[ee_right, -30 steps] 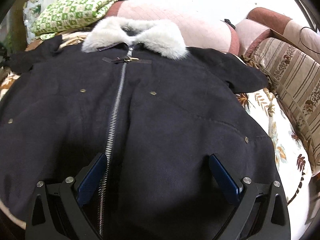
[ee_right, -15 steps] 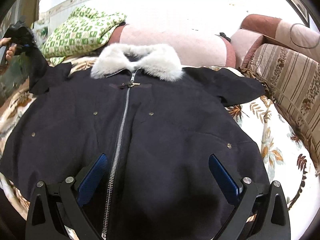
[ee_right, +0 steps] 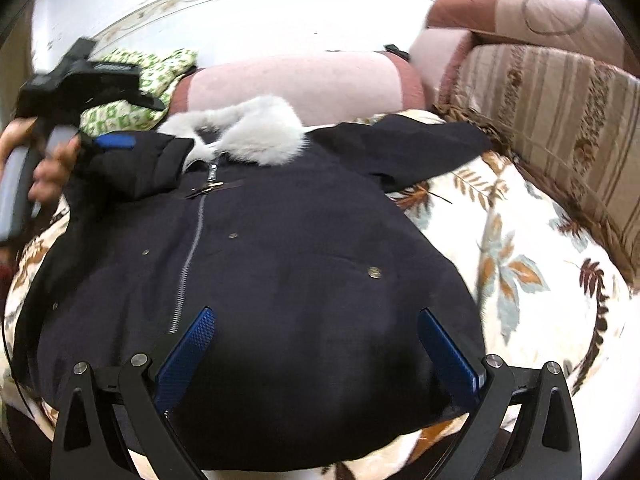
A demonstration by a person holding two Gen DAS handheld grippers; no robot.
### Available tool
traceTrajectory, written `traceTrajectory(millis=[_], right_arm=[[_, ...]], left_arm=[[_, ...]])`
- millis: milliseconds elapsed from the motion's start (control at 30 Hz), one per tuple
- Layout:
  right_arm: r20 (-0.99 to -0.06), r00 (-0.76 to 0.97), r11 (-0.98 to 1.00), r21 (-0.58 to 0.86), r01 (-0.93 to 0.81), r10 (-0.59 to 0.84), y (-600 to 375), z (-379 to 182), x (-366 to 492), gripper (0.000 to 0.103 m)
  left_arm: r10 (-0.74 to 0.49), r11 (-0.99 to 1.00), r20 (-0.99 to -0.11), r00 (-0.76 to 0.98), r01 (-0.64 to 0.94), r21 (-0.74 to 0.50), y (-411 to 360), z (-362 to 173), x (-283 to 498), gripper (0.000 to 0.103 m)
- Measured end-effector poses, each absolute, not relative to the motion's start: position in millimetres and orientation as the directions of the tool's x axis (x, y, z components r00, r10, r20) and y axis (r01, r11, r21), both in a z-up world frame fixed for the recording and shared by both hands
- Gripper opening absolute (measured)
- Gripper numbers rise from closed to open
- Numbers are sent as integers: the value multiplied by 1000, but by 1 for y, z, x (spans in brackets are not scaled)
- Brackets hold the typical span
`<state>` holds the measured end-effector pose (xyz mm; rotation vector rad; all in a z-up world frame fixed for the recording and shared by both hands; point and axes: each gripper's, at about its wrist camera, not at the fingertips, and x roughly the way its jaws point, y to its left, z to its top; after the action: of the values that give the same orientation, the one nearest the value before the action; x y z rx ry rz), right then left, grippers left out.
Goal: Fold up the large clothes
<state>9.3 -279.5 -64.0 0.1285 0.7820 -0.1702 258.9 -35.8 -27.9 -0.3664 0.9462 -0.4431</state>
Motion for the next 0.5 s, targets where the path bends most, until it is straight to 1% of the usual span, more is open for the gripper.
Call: traceTrajectory(millis=[33, 67, 167, 233, 300, 400, 433, 500], right_arm=[[-715, 692, 976, 64, 209, -101, -284, -64, 10, 103], [-721, 687, 974, 74, 214, -96, -287, -65, 11, 103], [-745, 665, 971, 117, 208, -52, -293, -64, 23, 103], [-758, 652, 971, 151, 187, -8, -290, -60, 37, 103], [-770, 636, 970, 189, 152, 50, -282, -58, 56, 103], [-773, 615, 960, 265, 93, 155, -262, -57, 97, 103], [-769, 615, 958, 276, 75, 174, -255, -56, 111, 103], [-762, 617, 962, 271, 29, 196, -233, -56, 148, 103]], left_arm=[[-513, 852, -686, 516, 209, -480, -31, -27, 247, 76], [-495, 862, -685, 534, 205, -463, -28, -27, 237, 76], [-376, 918, -697, 611, 145, -369, -3, -24, 207, 77], [-265, 952, -705, 658, 63, -299, 28, -27, 197, 77], [-166, 963, -705, 690, -40, -267, 66, -34, 195, 77], [-51, 947, -686, 726, -183, -263, 119, -48, 189, 77], [-10, 939, -688, 725, -229, -256, 134, -54, 189, 77], [29, 923, -705, 709, -290, -254, 157, -64, 192, 77]])
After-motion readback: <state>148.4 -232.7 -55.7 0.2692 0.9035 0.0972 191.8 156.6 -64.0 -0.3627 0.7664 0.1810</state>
